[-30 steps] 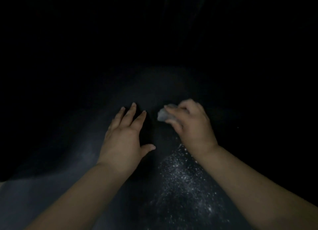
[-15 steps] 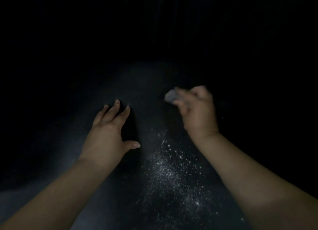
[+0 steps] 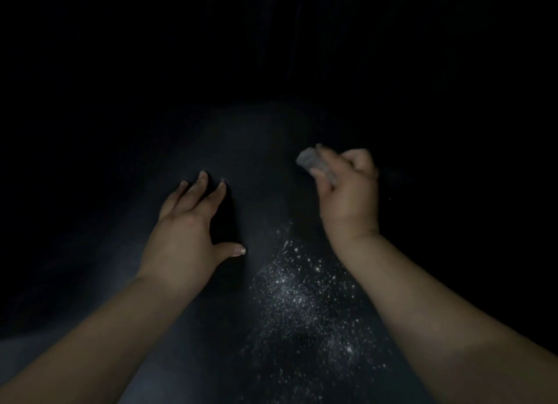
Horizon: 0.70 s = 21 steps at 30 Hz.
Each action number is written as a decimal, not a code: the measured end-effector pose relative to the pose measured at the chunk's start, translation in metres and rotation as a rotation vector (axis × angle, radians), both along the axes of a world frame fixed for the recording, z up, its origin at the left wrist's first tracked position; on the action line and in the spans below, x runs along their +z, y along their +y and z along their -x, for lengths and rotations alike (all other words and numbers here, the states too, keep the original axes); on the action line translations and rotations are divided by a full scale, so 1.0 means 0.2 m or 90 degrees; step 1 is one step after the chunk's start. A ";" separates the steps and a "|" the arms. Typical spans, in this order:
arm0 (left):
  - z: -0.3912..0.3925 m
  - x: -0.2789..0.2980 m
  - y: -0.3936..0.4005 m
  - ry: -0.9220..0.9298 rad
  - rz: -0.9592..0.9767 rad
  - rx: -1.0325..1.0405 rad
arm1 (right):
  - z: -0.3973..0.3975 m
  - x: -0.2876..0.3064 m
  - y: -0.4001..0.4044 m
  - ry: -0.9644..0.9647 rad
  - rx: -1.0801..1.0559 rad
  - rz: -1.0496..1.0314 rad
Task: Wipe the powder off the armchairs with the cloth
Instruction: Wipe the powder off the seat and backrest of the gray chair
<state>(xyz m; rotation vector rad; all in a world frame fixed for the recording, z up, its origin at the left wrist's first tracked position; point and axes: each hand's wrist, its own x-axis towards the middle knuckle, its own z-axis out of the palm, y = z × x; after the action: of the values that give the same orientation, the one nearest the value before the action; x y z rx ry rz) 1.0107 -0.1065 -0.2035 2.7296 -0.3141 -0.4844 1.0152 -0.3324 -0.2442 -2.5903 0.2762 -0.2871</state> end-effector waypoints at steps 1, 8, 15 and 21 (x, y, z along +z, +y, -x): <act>0.00 0.00 0.00 0.001 0.002 -0.001 | 0.03 -0.01 0.06 -0.010 0.034 0.002; 0.03 0.05 0.08 0.011 0.032 -0.005 | 0.13 0.03 -0.01 -0.014 0.277 0.080; 0.21 0.08 0.23 -0.003 -0.004 0.014 | 0.19 -0.02 0.25 -0.052 0.217 -0.021; 0.32 0.05 0.26 -0.009 -0.007 0.008 | 0.17 0.05 0.09 -0.025 0.156 0.036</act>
<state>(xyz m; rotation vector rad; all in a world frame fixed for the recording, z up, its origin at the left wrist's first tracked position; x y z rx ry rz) 0.9459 -0.0553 -0.1930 2.7453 -0.2982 -0.4647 0.9821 -0.3153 -0.2343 -2.6371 -0.0643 -0.2598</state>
